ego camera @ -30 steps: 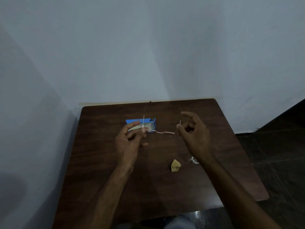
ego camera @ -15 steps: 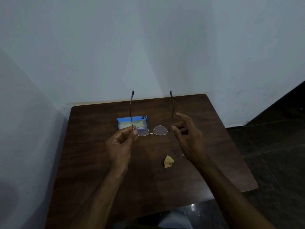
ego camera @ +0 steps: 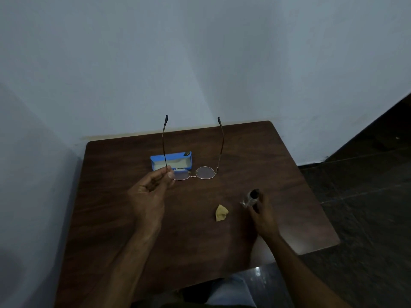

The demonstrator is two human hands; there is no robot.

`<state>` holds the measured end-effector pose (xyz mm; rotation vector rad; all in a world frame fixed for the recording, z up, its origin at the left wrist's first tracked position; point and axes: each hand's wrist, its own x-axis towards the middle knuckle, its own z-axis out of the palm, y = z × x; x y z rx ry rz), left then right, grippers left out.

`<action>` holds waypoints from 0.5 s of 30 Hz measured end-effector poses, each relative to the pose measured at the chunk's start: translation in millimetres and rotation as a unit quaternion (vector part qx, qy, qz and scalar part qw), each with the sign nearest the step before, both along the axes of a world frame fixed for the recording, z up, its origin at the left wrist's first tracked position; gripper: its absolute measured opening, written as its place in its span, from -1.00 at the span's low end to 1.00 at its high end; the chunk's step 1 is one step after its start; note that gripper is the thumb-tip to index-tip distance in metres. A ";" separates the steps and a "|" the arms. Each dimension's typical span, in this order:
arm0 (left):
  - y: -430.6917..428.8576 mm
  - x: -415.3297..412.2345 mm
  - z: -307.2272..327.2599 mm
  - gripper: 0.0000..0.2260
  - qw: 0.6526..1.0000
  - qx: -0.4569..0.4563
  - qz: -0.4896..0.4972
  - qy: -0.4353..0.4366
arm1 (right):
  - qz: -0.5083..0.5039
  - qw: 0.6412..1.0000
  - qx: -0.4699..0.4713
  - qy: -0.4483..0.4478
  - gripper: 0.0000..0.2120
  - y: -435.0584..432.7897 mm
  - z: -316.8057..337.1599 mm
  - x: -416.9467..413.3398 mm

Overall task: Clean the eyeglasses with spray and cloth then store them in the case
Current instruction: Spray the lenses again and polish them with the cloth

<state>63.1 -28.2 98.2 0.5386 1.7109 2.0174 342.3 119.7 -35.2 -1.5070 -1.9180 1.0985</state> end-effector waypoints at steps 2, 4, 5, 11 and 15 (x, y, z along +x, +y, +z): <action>1.6 -1.0 1.8 -0.76 1.000 0.009 0.003 -0.024 | -0.022 0.999 -0.024 0.021 -0.58 1.6 -2.8 -5.2; 2.4 -2.4 5.1 -0.77 0.999 0.024 0.009 -0.045 | -0.022 0.998 -0.036 0.037 -0.58 1.9 0.8 -10.5; 2.6 -3.2 7.2 -0.77 0.999 0.027 0.012 -0.046 | -0.020 0.998 -0.039 0.050 -0.61 1.4 6.2 -13.4; 2.8 -12.7 15.7 -0.78 0.998 0.028 0.047 -0.039 | -0.020 0.942 -0.179 0.282 -0.69 -17.2 79.4 -46.6; 4.3 -13.9 23.3 -0.77 0.998 0.008 0.062 0.002 | 0.053 0.780 -0.363 0.507 -0.61 -42.9 147.8 -77.9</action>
